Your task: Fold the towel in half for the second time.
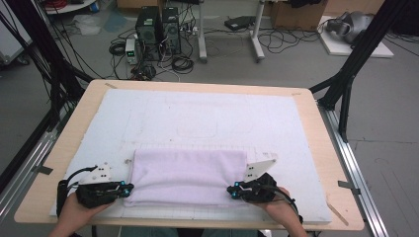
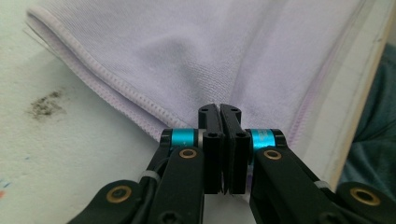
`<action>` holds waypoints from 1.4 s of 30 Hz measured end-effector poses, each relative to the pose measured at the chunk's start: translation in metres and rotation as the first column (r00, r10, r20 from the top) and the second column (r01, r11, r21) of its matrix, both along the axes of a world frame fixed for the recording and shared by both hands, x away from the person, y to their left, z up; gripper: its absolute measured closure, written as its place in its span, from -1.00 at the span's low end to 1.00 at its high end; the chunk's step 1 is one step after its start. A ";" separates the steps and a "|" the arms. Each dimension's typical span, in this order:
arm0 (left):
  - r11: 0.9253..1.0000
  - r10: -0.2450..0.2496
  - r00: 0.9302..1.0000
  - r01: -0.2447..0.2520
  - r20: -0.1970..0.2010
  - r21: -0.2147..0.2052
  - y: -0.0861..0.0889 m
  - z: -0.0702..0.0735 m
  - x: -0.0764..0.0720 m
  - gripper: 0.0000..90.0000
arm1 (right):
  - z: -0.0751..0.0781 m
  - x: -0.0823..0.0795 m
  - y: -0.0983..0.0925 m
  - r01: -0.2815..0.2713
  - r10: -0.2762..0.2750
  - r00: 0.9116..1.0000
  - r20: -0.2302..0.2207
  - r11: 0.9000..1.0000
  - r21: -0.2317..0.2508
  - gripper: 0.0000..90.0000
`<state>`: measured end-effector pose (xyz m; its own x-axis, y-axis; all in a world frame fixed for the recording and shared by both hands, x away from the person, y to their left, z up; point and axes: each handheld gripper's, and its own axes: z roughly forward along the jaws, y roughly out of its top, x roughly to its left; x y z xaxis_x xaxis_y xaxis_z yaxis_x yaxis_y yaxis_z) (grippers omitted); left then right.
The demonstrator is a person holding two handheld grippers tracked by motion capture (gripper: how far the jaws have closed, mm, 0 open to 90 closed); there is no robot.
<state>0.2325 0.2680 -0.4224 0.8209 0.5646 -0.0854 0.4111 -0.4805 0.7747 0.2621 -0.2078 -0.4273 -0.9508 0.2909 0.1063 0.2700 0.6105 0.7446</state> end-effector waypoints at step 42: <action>0.980 0.192 0.974 -0.197 0.119 0.033 -0.014 0.002 0.075 0.10 | 0.022 0.073 -0.025 0.226 -0.227 0.973 0.044 0.974 0.034 0.14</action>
<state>0.3072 0.2538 -0.4201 0.6976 0.7158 0.0313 0.4101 -0.4347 0.8018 0.3352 -0.2330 -0.4054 -0.8648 0.4967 0.0737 0.3626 0.5162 0.7759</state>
